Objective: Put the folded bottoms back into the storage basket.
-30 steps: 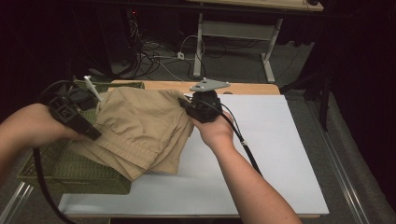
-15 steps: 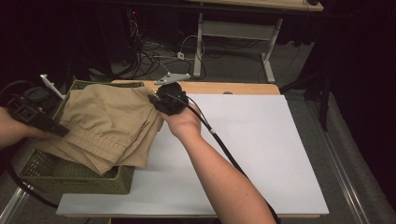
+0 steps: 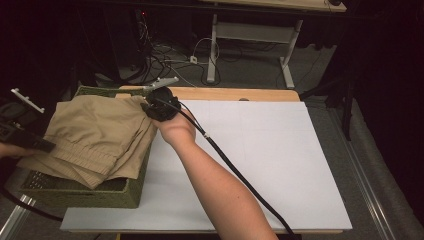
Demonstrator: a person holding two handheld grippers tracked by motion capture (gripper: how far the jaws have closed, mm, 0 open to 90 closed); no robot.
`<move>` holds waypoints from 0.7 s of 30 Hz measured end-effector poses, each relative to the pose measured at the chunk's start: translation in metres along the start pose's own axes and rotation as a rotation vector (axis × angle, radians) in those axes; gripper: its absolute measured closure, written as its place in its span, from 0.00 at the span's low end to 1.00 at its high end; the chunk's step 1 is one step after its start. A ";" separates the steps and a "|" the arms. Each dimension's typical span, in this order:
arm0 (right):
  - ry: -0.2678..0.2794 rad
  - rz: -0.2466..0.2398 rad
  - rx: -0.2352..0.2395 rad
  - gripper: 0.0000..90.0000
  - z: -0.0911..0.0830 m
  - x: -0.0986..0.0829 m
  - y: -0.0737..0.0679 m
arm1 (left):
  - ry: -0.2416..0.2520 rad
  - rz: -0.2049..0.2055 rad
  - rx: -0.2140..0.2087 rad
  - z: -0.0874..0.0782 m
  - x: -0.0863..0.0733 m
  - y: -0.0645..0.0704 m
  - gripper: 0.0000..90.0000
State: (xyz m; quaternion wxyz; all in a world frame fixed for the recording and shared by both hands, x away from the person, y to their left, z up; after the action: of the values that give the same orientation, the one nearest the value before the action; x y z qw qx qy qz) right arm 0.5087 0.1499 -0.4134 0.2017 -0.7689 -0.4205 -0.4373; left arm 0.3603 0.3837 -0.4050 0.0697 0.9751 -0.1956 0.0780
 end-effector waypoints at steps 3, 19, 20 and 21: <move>-0.017 -0.006 -0.002 0.92 0.006 -0.003 -0.002 | 0.007 0.002 -0.004 0.007 0.000 -0.004 0.84; -0.082 -0.059 -0.016 0.92 0.014 -0.023 -0.008 | -0.025 -0.026 -0.036 0.062 -0.006 -0.007 0.84; -0.086 -0.063 -0.016 0.91 0.015 -0.024 -0.007 | -0.026 -0.031 -0.034 0.064 -0.004 -0.007 0.84; -0.084 -0.064 -0.019 0.91 0.017 -0.024 -0.006 | -0.028 -0.035 -0.036 0.066 -0.003 -0.007 0.84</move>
State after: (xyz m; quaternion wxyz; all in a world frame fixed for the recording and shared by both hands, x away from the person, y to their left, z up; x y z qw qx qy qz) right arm 0.5062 0.1537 -0.4430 0.1624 -0.7745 -0.4490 -0.4149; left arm 0.3683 0.3809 -0.4707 0.0860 0.9779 -0.1809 0.0596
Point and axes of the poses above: each handheld gripper's, and its own axes: z roughly forward along the jaws, x roughly out of its top, y roughly to its right, the point moved 10 cm from there along z, roughly forward along the jaws, and after that the axes turned 5 degrees about -z, right-handed, at the moved point
